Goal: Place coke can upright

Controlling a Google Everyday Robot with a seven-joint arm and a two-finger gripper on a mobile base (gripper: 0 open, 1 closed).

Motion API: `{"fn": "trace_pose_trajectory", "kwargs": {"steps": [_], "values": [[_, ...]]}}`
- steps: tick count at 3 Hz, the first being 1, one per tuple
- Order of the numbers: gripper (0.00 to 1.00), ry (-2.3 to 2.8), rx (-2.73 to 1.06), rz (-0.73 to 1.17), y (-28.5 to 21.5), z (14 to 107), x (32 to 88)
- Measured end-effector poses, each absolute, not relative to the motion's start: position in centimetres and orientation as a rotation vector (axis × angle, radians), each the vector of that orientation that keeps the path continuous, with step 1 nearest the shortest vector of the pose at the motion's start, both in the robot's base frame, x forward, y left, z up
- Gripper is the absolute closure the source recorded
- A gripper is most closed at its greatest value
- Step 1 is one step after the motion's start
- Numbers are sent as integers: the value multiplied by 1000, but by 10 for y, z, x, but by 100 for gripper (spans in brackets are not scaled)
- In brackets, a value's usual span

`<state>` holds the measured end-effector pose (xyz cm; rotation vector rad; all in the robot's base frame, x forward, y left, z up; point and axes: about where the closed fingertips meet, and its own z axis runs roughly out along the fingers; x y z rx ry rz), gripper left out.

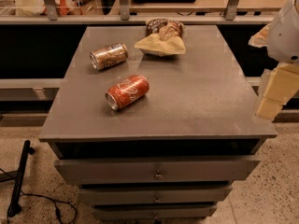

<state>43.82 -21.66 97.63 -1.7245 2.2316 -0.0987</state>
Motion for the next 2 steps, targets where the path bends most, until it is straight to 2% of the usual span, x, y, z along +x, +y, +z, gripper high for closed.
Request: {"fn": "trace_pose_trajectory", "kwargs": {"steps": [2], "values": [[0, 2212, -1732, -85, -207, 977, 444]]}}
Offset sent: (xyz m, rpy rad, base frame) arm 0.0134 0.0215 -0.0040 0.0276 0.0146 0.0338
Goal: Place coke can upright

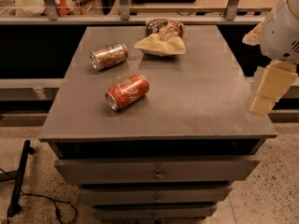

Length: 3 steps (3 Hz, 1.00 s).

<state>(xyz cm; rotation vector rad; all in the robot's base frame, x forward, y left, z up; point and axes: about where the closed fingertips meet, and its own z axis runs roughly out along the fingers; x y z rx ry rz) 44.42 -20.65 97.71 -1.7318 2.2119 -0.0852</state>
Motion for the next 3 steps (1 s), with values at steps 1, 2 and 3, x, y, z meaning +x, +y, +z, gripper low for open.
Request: {"fn": "trace_pose_trajectory", "kwargs": {"steps": [1, 2, 3], "values": [[0, 2127, -1822, -58, -183, 974, 454], [0, 1986, -1979, -38, -151, 970, 469], [0, 1805, -2134, -21, -113, 963, 487]]}}
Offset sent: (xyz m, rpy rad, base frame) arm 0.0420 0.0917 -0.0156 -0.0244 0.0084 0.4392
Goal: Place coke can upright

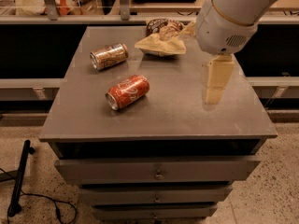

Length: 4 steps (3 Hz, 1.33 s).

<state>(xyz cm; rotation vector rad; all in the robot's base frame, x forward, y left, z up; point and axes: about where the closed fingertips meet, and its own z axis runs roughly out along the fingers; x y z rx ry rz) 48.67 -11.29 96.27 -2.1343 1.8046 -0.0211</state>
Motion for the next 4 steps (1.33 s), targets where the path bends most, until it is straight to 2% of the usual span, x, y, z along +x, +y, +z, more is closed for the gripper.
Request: {"fn": "trace_pose_trajectory", "kwargs": {"steps": [2, 4], "values": [[0, 1455, -2361, 58, -37, 929, 525], [0, 1273, -2515, 194, 16, 892, 538]]}}
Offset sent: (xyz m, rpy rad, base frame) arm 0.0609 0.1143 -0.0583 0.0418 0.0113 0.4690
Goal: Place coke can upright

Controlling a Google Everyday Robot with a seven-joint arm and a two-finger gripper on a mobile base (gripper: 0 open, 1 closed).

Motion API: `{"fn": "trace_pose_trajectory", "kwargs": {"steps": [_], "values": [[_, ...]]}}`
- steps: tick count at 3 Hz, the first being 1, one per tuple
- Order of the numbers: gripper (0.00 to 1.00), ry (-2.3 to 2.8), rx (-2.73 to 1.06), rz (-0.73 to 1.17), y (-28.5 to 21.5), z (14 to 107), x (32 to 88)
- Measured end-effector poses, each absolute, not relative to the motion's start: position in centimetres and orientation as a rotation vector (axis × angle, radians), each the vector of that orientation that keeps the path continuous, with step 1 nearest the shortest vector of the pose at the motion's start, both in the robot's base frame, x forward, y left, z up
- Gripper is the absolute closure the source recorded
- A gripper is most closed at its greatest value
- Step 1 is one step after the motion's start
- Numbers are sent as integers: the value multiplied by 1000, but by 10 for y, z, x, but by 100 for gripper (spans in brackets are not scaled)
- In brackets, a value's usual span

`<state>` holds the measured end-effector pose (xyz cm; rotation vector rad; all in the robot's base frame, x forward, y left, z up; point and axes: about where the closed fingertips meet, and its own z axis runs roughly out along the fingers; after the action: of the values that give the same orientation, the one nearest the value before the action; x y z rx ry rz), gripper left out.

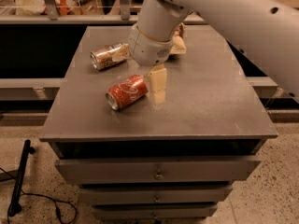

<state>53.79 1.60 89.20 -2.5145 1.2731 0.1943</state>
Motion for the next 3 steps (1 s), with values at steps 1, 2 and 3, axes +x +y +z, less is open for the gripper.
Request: {"fn": "trace_pose_trajectory", "kwargs": {"steps": [1, 2, 3], "values": [[0, 1232, -2550, 223, 31, 878, 529], [0, 1225, -2565, 241, 42, 863, 529], [0, 1218, -2563, 246, 46, 850, 528]]}}
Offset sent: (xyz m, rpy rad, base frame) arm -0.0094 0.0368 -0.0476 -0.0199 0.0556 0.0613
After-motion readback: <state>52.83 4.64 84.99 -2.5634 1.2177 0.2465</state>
